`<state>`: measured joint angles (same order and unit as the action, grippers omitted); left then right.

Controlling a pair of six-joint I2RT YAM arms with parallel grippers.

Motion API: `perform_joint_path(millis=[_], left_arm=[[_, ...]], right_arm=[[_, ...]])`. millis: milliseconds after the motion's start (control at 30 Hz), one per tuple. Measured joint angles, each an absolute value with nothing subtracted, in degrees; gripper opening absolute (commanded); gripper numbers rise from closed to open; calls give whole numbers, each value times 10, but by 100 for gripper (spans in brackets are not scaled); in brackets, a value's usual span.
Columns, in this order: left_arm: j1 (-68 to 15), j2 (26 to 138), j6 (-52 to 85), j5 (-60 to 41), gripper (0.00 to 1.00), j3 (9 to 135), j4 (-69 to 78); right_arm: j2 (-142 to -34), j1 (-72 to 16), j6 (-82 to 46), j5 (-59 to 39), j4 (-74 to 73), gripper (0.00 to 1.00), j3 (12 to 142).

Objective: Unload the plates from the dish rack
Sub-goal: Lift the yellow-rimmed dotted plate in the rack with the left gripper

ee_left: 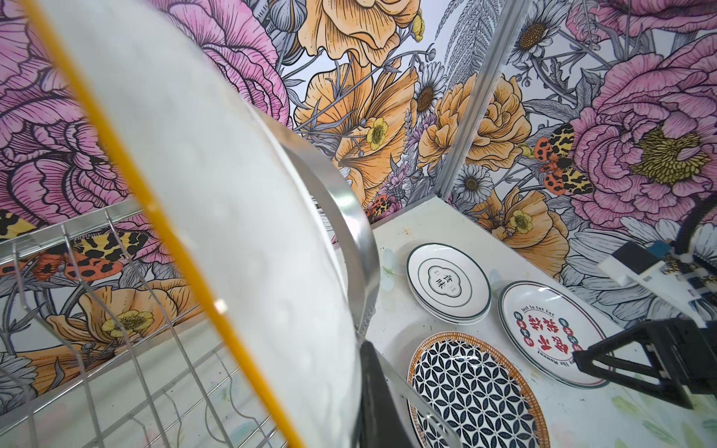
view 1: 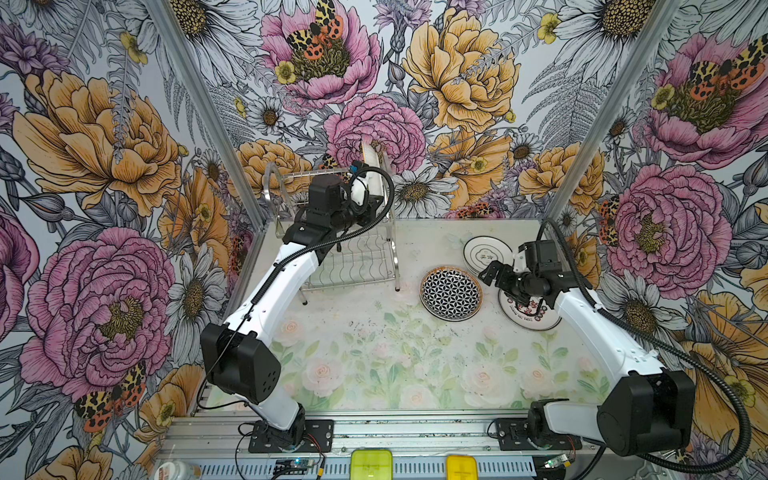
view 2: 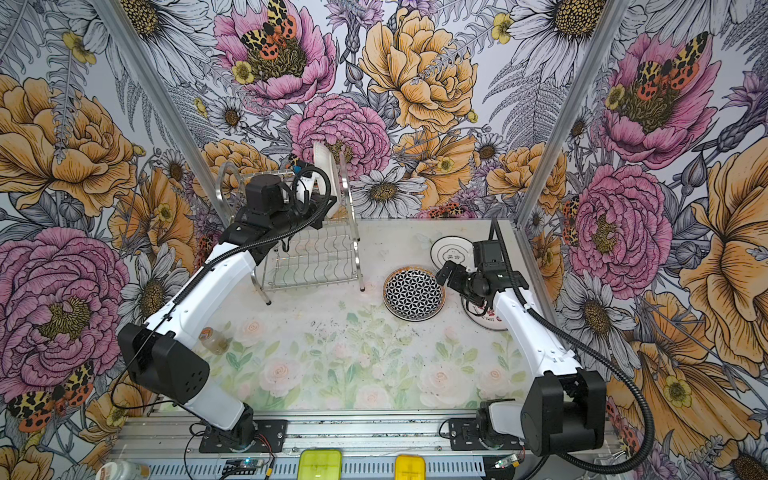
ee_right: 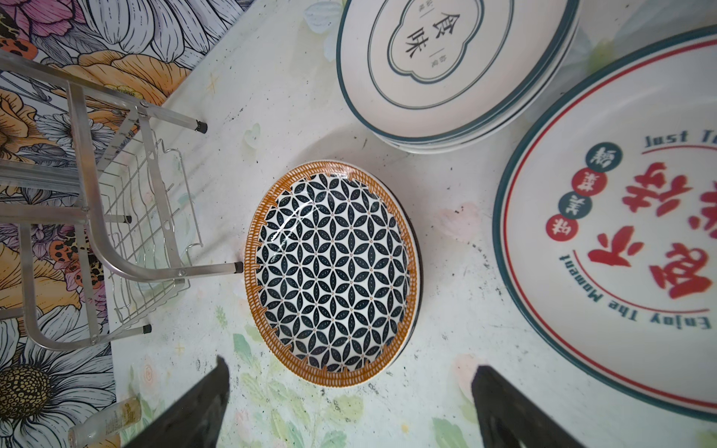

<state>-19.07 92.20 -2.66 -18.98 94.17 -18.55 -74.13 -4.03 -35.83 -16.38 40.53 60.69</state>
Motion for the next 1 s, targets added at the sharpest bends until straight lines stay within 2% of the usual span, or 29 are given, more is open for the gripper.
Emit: perform_joint_path(millis=[1000], left_arm=[[-175, 919, 1, -241, 0, 945, -169]], right_arm=[[-723, -37, -359, -164, 405, 99, 594]])
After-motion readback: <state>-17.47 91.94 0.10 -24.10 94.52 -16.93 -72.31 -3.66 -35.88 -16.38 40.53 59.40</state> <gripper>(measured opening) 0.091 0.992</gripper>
